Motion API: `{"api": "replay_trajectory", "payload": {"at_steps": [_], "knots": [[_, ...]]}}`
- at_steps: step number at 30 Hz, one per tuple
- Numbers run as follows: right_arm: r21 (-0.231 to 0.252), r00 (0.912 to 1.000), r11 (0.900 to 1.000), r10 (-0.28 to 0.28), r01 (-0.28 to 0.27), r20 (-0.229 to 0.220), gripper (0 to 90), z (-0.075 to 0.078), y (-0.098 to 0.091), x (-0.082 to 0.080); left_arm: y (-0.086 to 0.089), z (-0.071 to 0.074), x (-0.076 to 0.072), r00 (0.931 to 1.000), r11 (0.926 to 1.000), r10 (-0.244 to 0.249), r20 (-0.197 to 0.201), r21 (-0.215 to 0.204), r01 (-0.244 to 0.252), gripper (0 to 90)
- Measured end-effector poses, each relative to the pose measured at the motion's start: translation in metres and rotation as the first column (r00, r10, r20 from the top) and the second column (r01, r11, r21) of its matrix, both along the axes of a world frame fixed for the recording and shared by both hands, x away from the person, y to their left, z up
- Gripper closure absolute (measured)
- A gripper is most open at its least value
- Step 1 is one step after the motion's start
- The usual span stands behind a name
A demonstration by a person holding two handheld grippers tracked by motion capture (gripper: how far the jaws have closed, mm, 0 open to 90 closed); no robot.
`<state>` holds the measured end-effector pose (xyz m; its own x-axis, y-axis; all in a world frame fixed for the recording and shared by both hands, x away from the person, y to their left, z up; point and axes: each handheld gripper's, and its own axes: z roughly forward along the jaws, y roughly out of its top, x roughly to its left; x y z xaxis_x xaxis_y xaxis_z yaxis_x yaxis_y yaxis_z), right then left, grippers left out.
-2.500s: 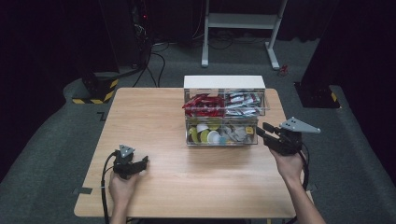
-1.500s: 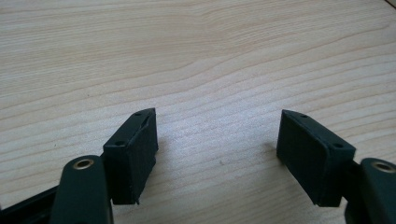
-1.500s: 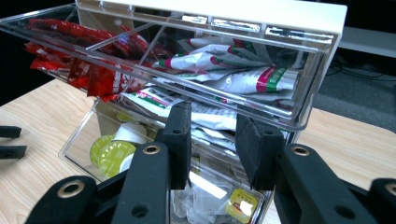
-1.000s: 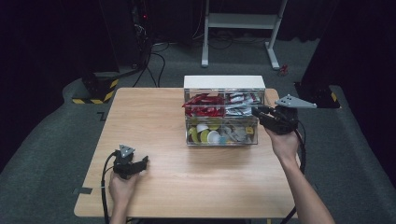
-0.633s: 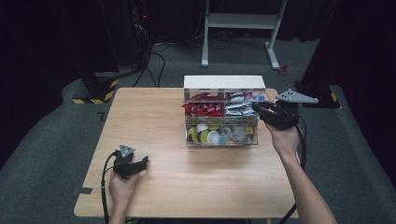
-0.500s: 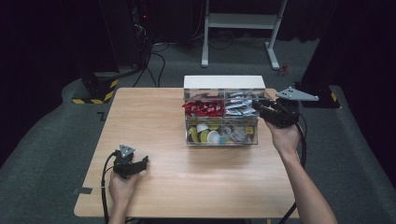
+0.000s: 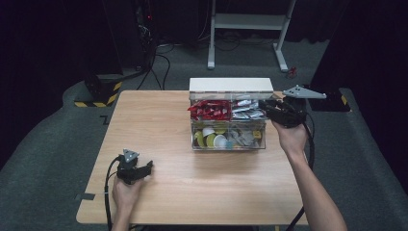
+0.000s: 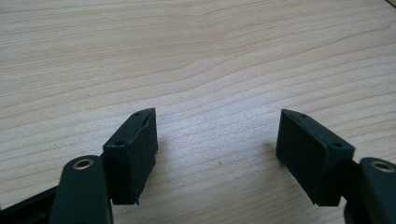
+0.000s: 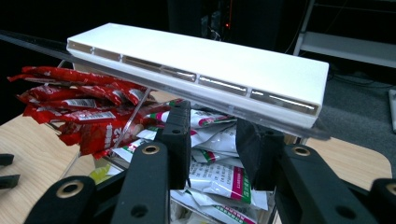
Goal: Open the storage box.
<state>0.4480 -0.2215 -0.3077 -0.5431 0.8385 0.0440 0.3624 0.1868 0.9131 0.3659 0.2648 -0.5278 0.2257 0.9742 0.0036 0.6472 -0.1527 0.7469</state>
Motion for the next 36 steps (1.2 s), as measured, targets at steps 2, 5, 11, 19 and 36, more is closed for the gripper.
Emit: {"api": "replay_trajectory", "payload": {"at_steps": [2, 5, 11, 19, 36], "knots": [[0.003, 1.0000, 1.0000, 0.001, -0.001, 0.000, 65.8, 0.000, 0.000, 0.001, 0.000, 0.000, 0.000, 1.0000, 1.0000, 0.002, 0.003, -0.003, -0.002, 31.2], [0.004, 1.0000, 1.0000, 0.001, -0.001, -0.004, 65.7, -0.001, 0.000, 0.003, -0.001, 0.000, 0.001, 1.0000, 1.0000, 0.003, 0.003, -0.004, -0.003, 32.2], [0.005, 0.9999, 1.0000, -0.002, 0.002, -0.012, 65.2, -0.001, 0.002, 0.006, -0.001, 0.000, 0.001, 1.0000, 0.9999, 0.006, 0.005, -0.011, -0.006, 31.9], [0.011, 1.0000, 0.9999, -0.003, 0.003, -0.009, 63.5, 0.003, 0.005, 0.006, -0.001, 0.002, 0.002, 1.0000, 0.9992, -0.007, -0.002, -0.039, 0.007, 31.8], [0.017, 1.0000, 0.9998, -0.005, 0.006, -0.008, 61.4, 0.009, 0.007, 0.009, -0.020, 0.032, 0.011, 0.9950, 0.9898, -0.087, 0.048, -0.108, 0.092, 34.0]]}}
